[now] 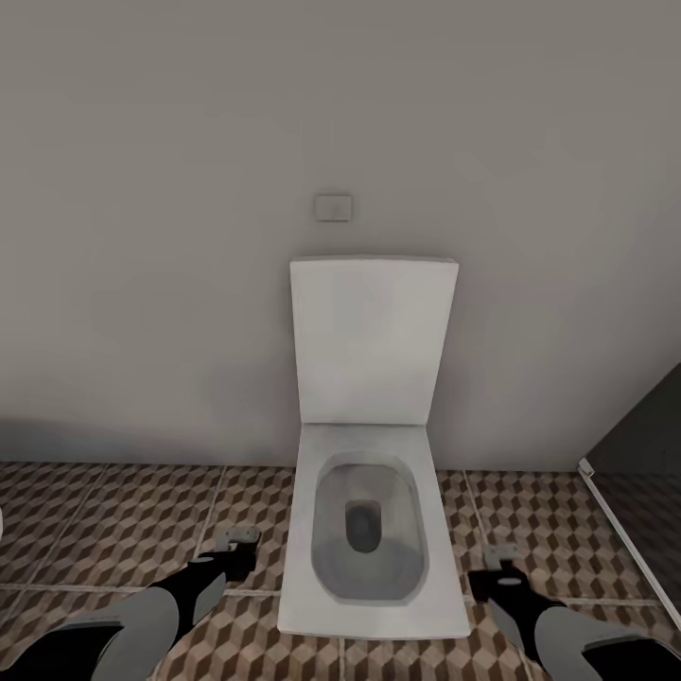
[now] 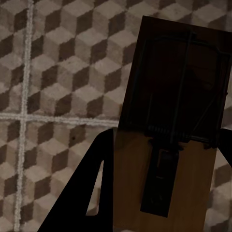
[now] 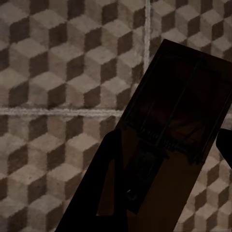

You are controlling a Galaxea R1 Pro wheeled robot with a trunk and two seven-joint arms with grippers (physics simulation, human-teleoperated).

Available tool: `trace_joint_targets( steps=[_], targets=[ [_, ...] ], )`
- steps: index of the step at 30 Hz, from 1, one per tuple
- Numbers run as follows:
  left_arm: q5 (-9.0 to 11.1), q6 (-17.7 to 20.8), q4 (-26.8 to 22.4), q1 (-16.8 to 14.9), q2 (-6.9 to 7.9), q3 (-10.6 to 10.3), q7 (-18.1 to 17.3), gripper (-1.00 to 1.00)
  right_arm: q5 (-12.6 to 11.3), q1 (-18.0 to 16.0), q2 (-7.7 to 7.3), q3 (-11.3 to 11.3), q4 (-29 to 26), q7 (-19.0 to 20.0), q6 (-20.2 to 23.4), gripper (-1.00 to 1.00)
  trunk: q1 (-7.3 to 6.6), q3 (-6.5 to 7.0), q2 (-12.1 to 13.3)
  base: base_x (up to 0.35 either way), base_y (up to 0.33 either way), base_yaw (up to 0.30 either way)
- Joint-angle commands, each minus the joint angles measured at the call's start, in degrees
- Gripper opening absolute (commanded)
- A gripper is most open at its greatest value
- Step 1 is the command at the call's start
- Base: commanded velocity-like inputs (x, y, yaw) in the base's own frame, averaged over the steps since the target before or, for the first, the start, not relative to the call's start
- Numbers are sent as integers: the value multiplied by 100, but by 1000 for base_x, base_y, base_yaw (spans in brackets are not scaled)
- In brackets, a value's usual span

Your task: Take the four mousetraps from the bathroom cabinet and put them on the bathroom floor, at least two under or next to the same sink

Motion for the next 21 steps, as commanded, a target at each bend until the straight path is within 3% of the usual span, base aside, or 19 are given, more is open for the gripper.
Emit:
trace_joint_targets(
  steps=[1, 4, 14, 21],
  targets=[
    [-33, 16, -2, -2, -5, 29, 32, -100, -39, 7, -2, 50, 16, -11, -18, -100, -1, -4, -2, 0, 0, 0],
    [-33, 16, -2, -2, -19, 30, 32, -100, -42, 21, -14, 50, 17, -11, -21, -100, -1, -4, -2, 0, 0, 0],
    [-16, 25, -1, 11, -289, 37, 32, -100, -53, 31, -44, 50, 16, -10, -44, -100, -1, -4, -2, 0, 0, 0],
    [-15, 23, -2, 37, -276, 38, 32, -100, -61, 31, -45, 50, 10, -13, -52, -100, -1, -4, -2, 0, 0, 0]
  ],
)
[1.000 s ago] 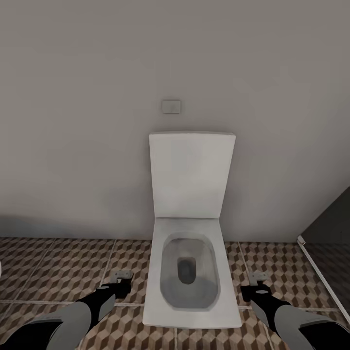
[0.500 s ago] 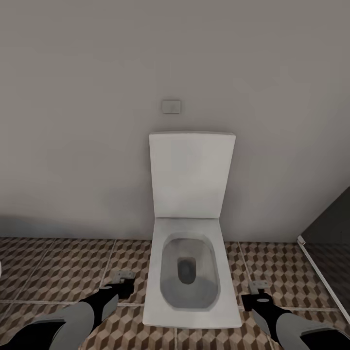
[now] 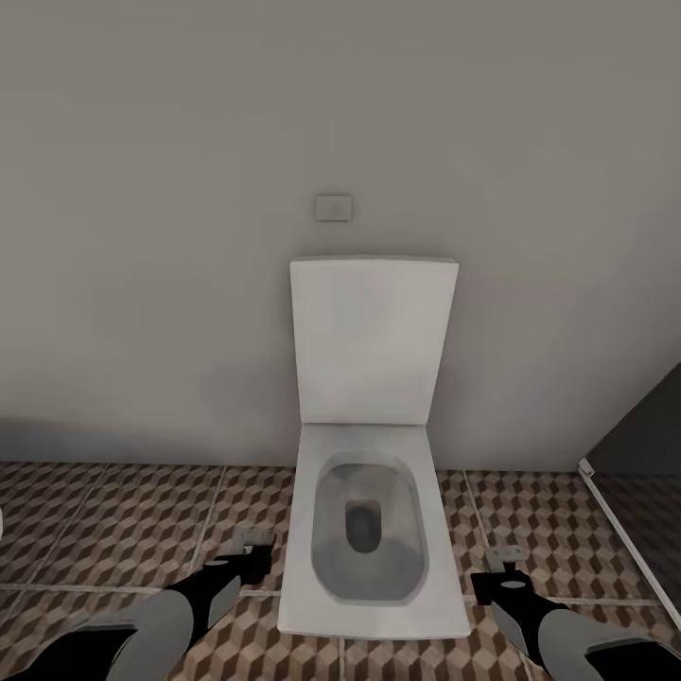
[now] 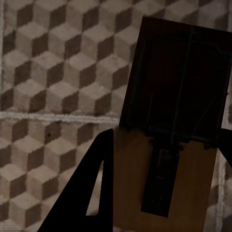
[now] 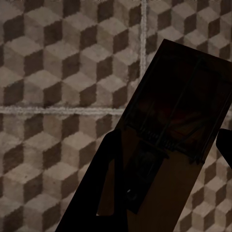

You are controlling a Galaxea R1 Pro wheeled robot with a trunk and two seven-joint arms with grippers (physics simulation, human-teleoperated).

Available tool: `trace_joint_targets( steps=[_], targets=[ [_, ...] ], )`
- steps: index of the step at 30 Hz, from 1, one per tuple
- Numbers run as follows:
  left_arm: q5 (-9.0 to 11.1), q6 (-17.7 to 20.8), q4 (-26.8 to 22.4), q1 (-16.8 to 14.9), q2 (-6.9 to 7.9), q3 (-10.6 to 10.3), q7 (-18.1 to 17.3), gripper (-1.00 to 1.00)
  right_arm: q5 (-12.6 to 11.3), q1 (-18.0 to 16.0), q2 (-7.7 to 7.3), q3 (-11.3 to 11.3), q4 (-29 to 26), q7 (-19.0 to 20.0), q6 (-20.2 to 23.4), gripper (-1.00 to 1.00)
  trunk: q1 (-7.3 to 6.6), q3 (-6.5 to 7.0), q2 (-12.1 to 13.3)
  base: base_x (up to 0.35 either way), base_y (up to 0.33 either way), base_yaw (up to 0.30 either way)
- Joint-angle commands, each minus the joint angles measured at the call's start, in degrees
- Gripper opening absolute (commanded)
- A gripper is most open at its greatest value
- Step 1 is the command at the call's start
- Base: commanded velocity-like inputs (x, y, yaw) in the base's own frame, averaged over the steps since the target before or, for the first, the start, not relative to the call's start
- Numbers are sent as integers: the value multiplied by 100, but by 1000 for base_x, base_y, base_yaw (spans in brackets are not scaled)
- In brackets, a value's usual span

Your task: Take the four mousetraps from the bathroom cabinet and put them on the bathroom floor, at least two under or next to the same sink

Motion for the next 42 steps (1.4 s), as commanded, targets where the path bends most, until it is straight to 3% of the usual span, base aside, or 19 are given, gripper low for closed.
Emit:
trace_joint_targets(
  steps=[1, 11, 12, 30, 31, 42],
  targets=[
    [-31, 17, -3, 11, 0, 29, 32, -100, -43, -7, 2, 47, 16, -6, -20, -100, -1, -4, -2, 0, 0, 0],
    [-31, 11, -3, 113, 13, 29, 32, -100, -51, -7, 27, 47, 15, -8, -28, -100, -1, -4, -2, 0, 0, 0],
    [-31, 11, -3, 114, 15, 29, 32, -100, -51, -7, 30, 47, 15, -9, -25, 100, -1, -4, -2, 0, 0, 0],
    [-31, 6, -3, 117, 12, 30, 32, -100, -51, -7, 35, 47, 15, -5, -42, 100, -1, -4, -2, 0, 0, 0],
    [-31, 6, -3, 117, 11, 30, 32, 100, -51, -7, 34, 47, 15, -6, -42, 100, -1, -4, -2, 0, 0, 0],
    [-33, 4, -3, 117, 5, 29, 32, 100, -51, -7, 22, 47, 15, -7, -42, 100, -1, -4, -2, 0, 0, 0]
  ],
)
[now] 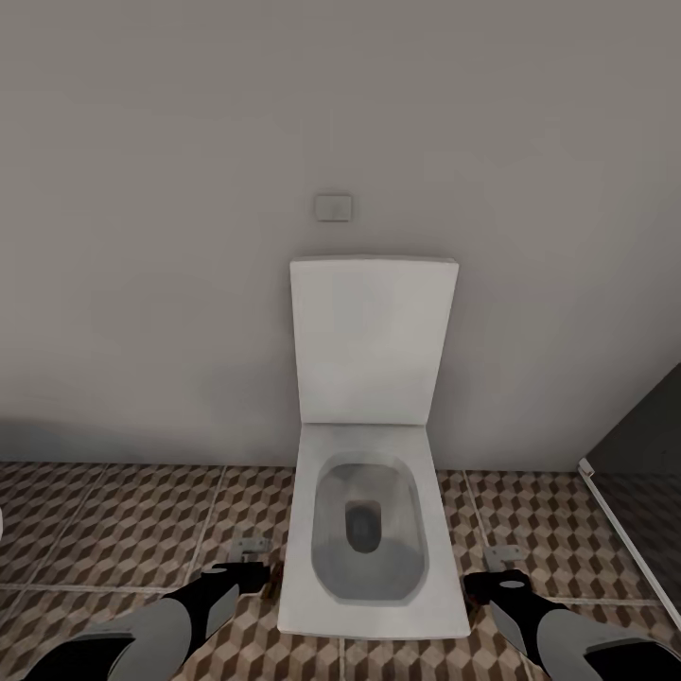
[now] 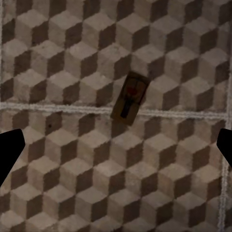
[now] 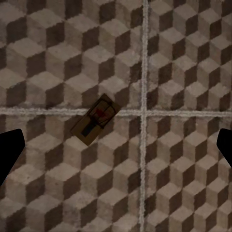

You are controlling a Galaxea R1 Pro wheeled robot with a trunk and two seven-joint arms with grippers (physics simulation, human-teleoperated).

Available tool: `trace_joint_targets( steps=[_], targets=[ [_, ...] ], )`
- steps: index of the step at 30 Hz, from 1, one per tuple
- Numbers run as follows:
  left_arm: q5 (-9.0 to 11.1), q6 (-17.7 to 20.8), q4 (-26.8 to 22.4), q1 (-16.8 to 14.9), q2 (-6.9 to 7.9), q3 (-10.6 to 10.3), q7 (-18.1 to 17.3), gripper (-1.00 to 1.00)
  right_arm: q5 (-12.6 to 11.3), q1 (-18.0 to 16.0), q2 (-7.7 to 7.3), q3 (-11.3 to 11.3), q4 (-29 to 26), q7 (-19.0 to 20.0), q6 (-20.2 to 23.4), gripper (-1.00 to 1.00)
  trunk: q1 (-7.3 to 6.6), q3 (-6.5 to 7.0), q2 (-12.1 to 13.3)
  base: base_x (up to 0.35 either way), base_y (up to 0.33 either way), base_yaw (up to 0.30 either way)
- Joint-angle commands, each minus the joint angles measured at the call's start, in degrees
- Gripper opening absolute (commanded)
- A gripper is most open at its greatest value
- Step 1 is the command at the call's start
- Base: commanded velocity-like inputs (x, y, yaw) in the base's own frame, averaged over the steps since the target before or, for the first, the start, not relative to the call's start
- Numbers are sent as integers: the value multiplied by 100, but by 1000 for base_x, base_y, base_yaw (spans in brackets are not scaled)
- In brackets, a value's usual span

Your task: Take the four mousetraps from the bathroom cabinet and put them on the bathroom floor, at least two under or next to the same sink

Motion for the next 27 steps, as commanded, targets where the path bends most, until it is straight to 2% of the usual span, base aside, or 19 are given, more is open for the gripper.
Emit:
trace_joint_targets(
  steps=[1, 27],
  targets=[
    [-20, 14, -3, -2, -3, 29, 17, 100, -42, -7, 1, 47, 17, -7, -21, 100, -1, -4, -2, 0, 0, 0],
    [-25, -2, -3, -2, -15, 29, 17, 100, -42, -7, 5, 47, 17, -8, -21, 100, -1, -4, -2, 0, 0, 0]
  ],
)
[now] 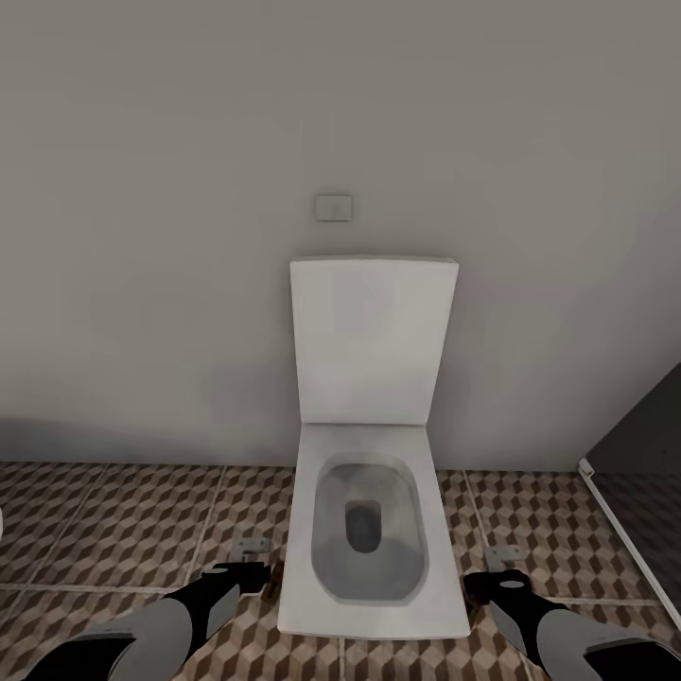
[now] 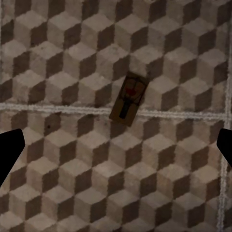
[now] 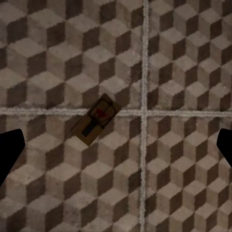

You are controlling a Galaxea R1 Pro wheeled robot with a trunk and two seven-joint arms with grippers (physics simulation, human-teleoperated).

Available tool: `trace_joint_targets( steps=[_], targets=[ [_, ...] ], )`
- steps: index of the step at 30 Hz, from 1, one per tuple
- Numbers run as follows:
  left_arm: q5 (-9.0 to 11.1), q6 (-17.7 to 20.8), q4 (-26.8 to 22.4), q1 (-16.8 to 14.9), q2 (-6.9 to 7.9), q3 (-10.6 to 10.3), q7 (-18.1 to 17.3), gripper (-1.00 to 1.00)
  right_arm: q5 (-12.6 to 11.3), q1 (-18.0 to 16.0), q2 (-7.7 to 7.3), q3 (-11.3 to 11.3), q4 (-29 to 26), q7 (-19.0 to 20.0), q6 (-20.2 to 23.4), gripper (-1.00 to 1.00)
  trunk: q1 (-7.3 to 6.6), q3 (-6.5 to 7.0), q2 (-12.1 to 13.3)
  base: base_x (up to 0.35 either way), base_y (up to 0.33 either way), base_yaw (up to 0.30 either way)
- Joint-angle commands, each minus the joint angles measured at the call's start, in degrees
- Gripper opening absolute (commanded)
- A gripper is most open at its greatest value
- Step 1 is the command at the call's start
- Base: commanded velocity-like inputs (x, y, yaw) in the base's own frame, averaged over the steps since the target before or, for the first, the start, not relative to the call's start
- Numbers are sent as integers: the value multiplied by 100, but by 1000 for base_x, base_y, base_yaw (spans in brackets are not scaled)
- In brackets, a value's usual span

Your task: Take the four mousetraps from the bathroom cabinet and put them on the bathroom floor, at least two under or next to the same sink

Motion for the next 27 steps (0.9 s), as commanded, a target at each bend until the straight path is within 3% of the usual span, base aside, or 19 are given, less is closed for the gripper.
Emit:
trace_joint_targets(
  steps=[1, 27],
  targets=[
    [-19, 12, -3, -2, -2, 29, 17, 100, -42, -7, 2, 47, 17, -7, -21, 100, -1, -4, -2, 0, 0, 0],
    [-11, -56, -3, -2, 43, 30, 17, 100, -22, -7, 2, 47, 17, -2, -29, 100, -1, -4, -2, 0, 0, 0]
  ],
)
